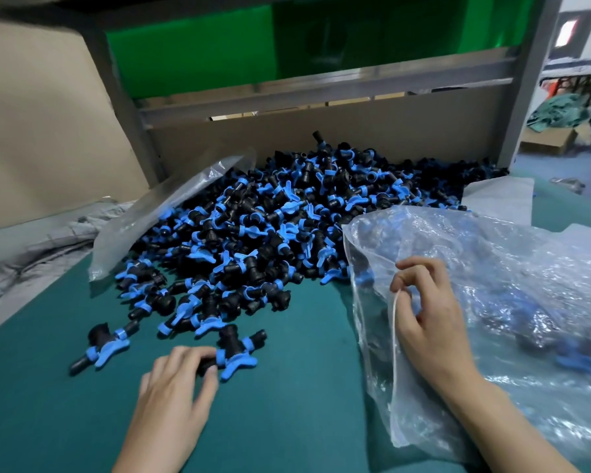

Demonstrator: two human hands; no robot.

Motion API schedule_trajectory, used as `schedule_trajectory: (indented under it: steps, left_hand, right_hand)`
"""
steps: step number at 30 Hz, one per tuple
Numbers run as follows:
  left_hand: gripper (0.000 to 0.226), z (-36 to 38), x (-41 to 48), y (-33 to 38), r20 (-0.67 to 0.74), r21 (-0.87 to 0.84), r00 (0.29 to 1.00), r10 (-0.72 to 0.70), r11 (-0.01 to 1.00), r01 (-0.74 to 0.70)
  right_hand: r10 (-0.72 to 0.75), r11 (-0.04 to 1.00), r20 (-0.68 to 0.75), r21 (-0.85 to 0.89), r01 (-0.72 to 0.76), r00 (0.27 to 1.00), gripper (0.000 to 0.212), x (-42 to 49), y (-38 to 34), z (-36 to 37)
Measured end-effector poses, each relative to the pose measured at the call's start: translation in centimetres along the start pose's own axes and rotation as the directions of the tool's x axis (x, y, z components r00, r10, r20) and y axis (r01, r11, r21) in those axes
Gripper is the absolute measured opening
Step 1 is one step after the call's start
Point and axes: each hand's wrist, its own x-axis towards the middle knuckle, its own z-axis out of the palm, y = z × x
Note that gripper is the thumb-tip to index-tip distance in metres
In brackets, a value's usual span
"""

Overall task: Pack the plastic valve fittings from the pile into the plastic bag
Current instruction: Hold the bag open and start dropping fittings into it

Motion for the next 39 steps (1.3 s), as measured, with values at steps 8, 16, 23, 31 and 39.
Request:
schedule_trajectory:
  steps: [8, 16, 23, 31, 39]
  left_hand:
    - [0.016, 3.5, 4.2, 7.1, 0.018, -0.629, 0.997, 0.08, 0.776, -0.051]
    - [0.028, 5.7, 8.3, 10.4, 0.589, -0.718, 0.808, -0.001, -0.461, 0.522]
    - [0.025, 5.2, 8.4, 10.1, 0.607, -0.68, 0.793, 0.053, -0.48, 0.554]
    - [0.024, 5.4, 8.2, 9.8, 0.583, -0.708, 0.81, 0.058, -0.451, 0.543]
    - [0.014, 5.9, 8.1, 9.9, 0.486, -0.806, 0.874, 0.012, -0.379, 0.454]
  right_hand:
    - [0.005, 1.0, -0.003, 0.003, -0.005, 1.0, 0.014, -0.1, -0.2, 0.0]
    - [0.018, 1.0, 0.002, -0.001, -0.018, 1.0, 0.013, 0.0, -0.1, -0.1]
    - [0.018, 1.0, 0.012, -0.002, -0.018, 1.0, 0.012, -0.1, -0.2, 0.1]
    - [0.034, 0.999, 0.012, -0.006, -0.034, 0.999, 0.014, -0.1, -0.4, 0.2]
    - [0.033, 0.999, 0.006, -0.012, -0.033, 0.999, 0.015, -0.1, -0.5, 0.1]
